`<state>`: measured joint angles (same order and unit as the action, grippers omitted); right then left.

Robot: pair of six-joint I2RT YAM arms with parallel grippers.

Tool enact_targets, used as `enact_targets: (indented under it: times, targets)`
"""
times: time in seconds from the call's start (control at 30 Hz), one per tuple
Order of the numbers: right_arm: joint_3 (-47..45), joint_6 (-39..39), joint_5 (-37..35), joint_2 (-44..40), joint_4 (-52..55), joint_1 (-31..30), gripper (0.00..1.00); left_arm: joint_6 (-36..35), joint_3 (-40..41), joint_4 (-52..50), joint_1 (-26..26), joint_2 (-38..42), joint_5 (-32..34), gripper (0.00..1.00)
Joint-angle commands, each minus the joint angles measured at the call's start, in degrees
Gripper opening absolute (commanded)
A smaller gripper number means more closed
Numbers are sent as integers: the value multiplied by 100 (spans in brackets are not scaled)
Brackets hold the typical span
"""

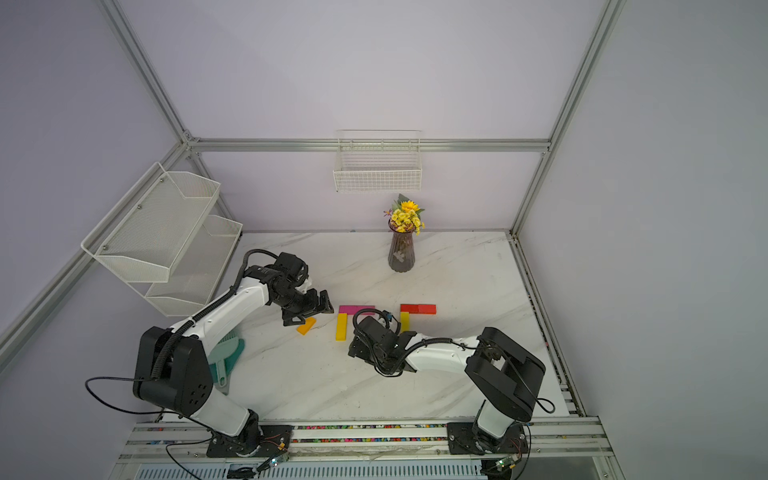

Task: Assemble the letter c with building blocks
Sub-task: Place the building block at the center of the board, then assemble the building block at the center of the board.

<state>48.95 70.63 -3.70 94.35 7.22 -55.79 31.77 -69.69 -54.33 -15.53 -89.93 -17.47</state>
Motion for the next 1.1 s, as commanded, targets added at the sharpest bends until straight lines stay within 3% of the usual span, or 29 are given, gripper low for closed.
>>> enact_targets:
  times: [0.0,0.2,0.47,0.67,0.83,1.07]
  targets:
    - [206,184,-442,82,185,-28,79,-196,63,106,110,271,-204,100]
    - [307,199,-608,224,315,-28,79,-197,128,106,155,301,-256,100]
    - [1025,-478,-333,724,351,-28,79,-105,123,203,164,165,-319,100]
    - [1635,-968,-255,518,992,-5,79,-96,35,194,164,83,-327,100]
    - [1984,-1489,-480,455,1691,428,79,-109,-27,203,164,-6,-353,100]
    - [2662,-2305,-275,1053,2638,859,80,-204,-171,138,223,-121,-350,100]
